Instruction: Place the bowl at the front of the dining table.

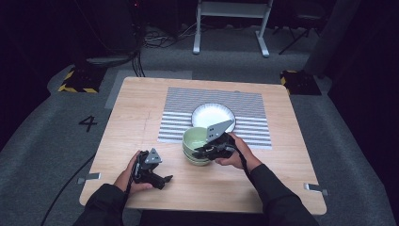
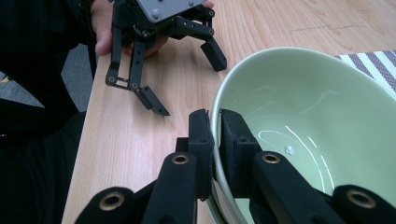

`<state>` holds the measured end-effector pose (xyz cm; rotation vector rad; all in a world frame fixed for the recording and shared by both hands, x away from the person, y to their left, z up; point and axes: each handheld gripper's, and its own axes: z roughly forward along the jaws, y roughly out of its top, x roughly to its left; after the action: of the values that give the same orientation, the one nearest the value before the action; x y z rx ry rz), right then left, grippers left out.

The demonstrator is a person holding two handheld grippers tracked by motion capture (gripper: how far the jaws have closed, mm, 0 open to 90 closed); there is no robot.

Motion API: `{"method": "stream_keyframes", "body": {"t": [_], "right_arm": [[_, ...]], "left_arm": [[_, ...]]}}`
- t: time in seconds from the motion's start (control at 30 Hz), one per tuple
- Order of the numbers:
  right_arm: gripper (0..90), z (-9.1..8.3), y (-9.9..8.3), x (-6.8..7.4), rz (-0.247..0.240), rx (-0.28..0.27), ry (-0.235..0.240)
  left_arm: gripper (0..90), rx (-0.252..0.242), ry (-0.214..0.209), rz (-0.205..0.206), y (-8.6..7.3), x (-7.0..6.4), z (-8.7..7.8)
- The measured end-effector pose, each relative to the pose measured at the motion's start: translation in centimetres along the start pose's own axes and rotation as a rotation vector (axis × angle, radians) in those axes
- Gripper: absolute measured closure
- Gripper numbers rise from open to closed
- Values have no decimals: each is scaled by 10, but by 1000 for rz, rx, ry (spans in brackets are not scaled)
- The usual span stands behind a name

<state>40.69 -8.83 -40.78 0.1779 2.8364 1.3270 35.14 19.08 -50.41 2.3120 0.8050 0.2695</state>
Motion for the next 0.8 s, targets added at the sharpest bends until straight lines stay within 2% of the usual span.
{"method": "stream_keyframes", "body": {"t": [0.43,0.8], "right_arm": [[839,-10,0,4,21,-63,-39],[837,-21,3,6,16,-100,-72]], "left_arm": [[3,0,0,0,0,0,0],[3,1,0,1,0,0,0]]}}
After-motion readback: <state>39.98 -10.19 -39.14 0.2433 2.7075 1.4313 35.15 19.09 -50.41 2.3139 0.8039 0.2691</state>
